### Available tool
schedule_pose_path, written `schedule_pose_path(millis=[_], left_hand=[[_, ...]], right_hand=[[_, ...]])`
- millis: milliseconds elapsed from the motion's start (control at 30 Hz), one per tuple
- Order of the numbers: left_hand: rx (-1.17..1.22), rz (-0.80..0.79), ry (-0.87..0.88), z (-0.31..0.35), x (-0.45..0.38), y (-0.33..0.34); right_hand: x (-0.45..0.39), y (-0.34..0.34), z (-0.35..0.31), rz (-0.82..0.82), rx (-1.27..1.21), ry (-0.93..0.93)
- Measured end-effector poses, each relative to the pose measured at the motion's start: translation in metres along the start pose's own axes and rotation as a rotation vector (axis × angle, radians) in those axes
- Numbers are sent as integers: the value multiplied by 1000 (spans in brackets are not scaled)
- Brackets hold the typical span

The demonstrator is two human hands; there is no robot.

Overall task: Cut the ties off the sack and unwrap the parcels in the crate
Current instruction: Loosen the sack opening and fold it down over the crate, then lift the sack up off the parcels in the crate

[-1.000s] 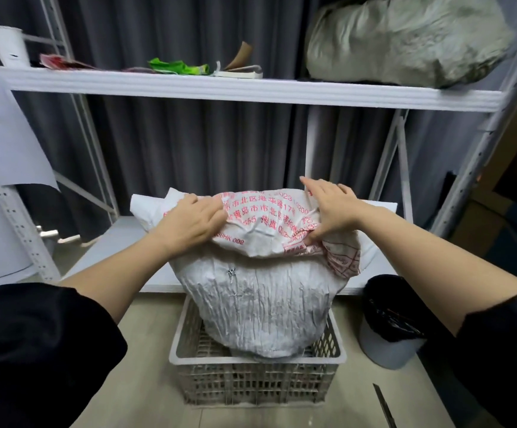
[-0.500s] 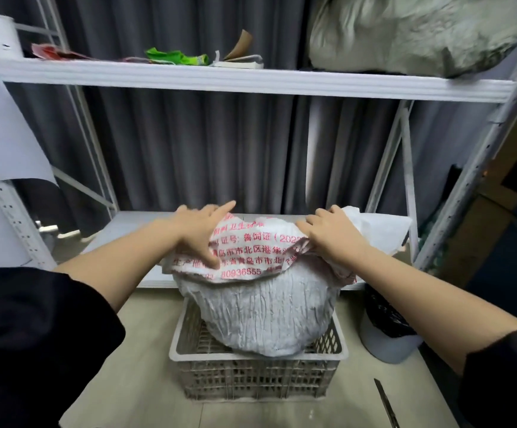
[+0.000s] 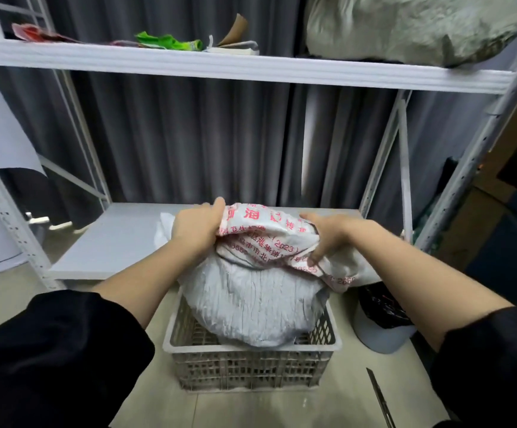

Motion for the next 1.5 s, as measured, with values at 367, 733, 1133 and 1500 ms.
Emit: schedule_pose_path(millis=[367, 733, 1133, 1500], left_hand=[[-10, 323, -21, -35, -33, -140], [-2, 303, -8, -43, -28, -147], [-82, -35, 88, -24, -1, -61], [39, 368, -24, -50, -7, -135]], right_hand=[[56, -140, -20, 1043, 395, 23], [71, -160, -35, 1089, 432, -35], [47, -78, -44, 857, 618, -93], [78, -138, -44, 1228, 464, 11]])
Point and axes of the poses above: each hand's wrist, its own x-axis away from the middle knuckle, its own y-axis out of the palm, z = x × y, the point moved 10 cm from there along -x, towards the middle knuckle, and after that the axes turned 2 degrees about -y, right-handed, at the moved point
